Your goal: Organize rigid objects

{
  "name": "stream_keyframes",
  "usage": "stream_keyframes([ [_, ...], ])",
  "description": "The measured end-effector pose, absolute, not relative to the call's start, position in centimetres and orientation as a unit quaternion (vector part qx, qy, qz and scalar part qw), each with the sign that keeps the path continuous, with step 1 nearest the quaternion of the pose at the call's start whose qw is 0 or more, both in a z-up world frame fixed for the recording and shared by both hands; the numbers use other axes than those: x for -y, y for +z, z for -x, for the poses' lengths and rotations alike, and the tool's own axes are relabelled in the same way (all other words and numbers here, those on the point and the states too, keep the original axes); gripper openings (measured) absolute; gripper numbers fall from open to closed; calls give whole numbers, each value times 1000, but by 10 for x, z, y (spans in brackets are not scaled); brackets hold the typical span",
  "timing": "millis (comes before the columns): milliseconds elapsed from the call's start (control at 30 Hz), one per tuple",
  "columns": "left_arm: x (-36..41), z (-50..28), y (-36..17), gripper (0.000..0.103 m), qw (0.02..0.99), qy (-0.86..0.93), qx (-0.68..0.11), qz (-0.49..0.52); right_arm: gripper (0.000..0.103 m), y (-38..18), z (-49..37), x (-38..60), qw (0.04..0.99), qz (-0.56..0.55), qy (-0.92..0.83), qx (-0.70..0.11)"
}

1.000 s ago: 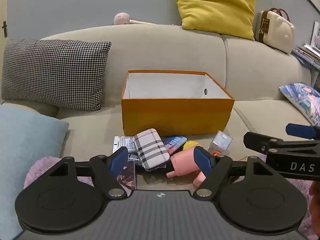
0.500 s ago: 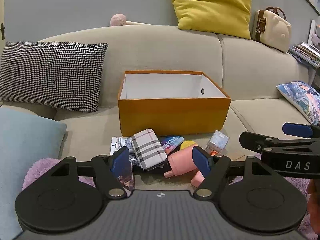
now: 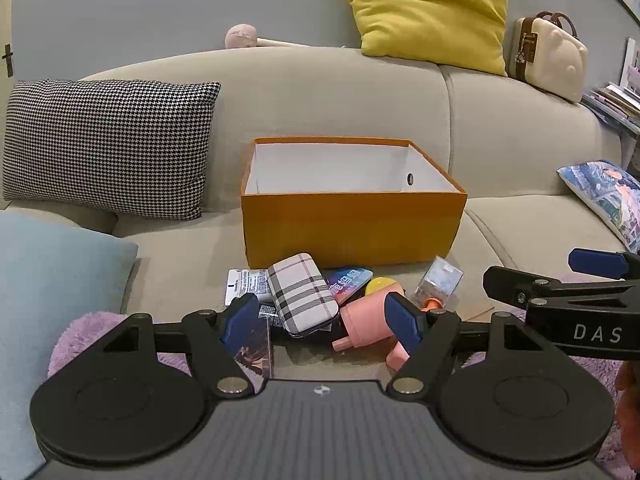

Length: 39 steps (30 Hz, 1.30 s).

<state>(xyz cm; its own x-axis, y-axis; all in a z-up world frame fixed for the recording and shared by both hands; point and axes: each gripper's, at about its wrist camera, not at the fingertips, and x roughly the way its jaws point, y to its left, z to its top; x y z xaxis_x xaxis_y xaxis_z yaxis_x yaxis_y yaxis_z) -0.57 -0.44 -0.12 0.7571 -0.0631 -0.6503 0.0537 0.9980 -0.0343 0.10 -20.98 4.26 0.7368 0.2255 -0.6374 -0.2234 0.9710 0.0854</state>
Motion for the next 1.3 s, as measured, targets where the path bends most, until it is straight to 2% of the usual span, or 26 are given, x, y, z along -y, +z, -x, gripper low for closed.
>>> stream_keyframes([
  [800, 0, 6, -7, 83, 934, -32, -355, 10, 101, 38, -4, 206, 927, -1, 118, -357],
  [1133, -9, -3, -17, 69, 919, -46, -392, 10, 101, 26, -12, 198, 915, 4, 134, -380],
  [1233, -19, -11, -25, 63, 909, -44, -414, 15, 94, 21, -17, 190, 907, 9, 158, -391],
  [1300, -29, -18, -30, 60, 901, -43, -431, 23, 85, 16, -21, 185, 899, 14, 175, -402],
])
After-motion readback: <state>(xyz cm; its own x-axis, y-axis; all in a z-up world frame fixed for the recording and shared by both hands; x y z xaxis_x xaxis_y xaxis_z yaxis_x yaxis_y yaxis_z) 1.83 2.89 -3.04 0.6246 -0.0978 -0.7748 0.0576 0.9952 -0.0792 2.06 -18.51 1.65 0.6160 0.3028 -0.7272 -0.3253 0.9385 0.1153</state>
